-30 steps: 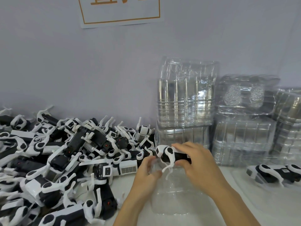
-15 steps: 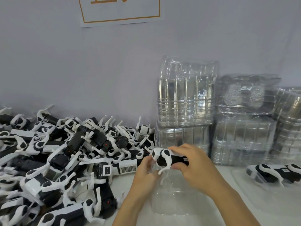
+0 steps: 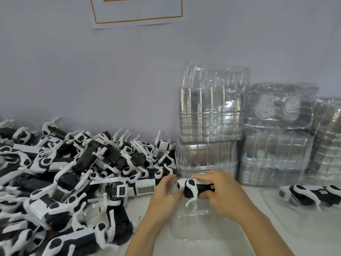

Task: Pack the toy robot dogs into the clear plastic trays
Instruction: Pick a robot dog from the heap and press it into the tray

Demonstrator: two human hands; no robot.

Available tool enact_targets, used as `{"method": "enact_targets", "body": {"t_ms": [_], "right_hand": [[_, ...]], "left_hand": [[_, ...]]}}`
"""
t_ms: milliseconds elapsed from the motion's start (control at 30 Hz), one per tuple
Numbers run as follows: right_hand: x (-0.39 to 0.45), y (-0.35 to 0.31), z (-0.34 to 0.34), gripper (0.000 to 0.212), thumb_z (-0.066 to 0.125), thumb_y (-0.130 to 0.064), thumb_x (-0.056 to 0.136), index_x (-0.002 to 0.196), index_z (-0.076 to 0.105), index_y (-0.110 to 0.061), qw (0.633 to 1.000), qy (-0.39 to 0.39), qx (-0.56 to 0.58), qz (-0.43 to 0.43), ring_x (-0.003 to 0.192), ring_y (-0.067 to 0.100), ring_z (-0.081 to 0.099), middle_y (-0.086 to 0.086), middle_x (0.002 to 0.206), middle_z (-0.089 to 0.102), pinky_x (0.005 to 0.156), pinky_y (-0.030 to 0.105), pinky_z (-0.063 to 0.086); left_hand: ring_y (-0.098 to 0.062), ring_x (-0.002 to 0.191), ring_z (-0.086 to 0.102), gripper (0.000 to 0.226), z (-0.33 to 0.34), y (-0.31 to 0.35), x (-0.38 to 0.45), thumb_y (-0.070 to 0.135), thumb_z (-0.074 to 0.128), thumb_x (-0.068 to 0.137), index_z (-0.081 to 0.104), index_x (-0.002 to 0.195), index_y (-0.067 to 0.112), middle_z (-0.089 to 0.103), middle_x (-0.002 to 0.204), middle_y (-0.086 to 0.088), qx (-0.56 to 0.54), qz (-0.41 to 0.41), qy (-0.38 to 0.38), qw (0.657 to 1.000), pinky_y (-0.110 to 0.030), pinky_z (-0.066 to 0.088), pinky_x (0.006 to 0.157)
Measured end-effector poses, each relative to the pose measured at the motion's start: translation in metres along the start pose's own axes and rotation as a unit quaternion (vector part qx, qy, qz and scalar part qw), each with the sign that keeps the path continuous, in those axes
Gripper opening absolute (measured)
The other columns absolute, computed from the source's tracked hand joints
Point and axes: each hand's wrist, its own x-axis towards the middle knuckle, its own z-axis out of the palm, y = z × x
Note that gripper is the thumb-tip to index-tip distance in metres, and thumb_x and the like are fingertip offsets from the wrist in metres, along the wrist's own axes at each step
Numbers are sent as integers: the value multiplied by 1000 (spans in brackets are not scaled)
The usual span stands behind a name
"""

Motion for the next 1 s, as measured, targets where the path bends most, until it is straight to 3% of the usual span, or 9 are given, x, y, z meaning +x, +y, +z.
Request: {"method": "enact_targets", "body": {"t_ms": [200, 300, 433, 533, 733, 833, 1000], "right_hand": [[0, 3, 5, 42, 77, -28, 82, 118, 66, -46, 1000, 11, -13, 16, 106, 13, 50, -16, 107, 62, 93, 36, 45], [-1, 0, 7, 37, 77, -28, 80, 110, 67, -48, 999, 24, -37, 13, 101, 14, 51, -16, 100, 66, 88, 37, 48], [0, -6, 12, 28, 73, -25, 77, 98, 67, -42, 1000, 13, -27, -3, 90, 17, 54, -12, 85, 65, 77, 40, 52], [1, -8, 14, 23, 74, -22, 76, 92, 67, -38, 1000, 5, -3, -6, 85, 18, 57, -11, 83, 66, 73, 42, 53], [1, -7, 13, 25, 77, -17, 78, 91, 70, -38, 999, -1, 34, -5, 83, 17, 58, -10, 81, 68, 75, 42, 53], [0, -8, 15, 29, 76, -16, 78, 97, 71, -39, 999, -5, 34, 5, 93, 19, 56, -10, 88, 68, 81, 41, 52], [1, -8, 17, 24, 74, -14, 79, 89, 70, -36, 1000, -5, 19, 13, 85, 21, 57, -7, 85, 66, 76, 43, 53]], "left_hand": [[17, 108, 47, 42, 0, -3, 2, 7, 66, 92, 53, 123, 32, 55, 118, 26, -6, -2, -5, 1000, -9, 42, 87], [1, 120, 52, 39, 1, -5, 4, 3, 64, 90, 56, 118, 30, 59, 126, 13, -13, -7, 11, 1000, -26, 42, 106], [-5, 113, 58, 38, 0, -6, 7, -4, 57, 89, 61, 115, 23, 64, 122, 5, -64, -39, 42, 996, -27, 48, 94], [-17, 116, 61, 26, 0, -6, 9, 9, 59, 93, 63, 116, 21, 66, 123, -2, -109, -64, 47, 991, -40, 46, 105], [-7, 116, 58, 18, 7, -6, 12, 25, 57, 101, 60, 119, 27, 62, 126, 9, -94, -56, 24, 994, -31, 43, 105], [2, 112, 55, 16, 6, -8, 14, 26, 52, 104, 56, 119, 31, 59, 126, 15, -81, -55, 10, 995, -20, 43, 90], [10, 107, 49, 25, 4, -11, 15, 21, 48, 106, 49, 131, 27, 51, 131, 10, -73, -56, -10, 996, -12, 40, 81]]}}
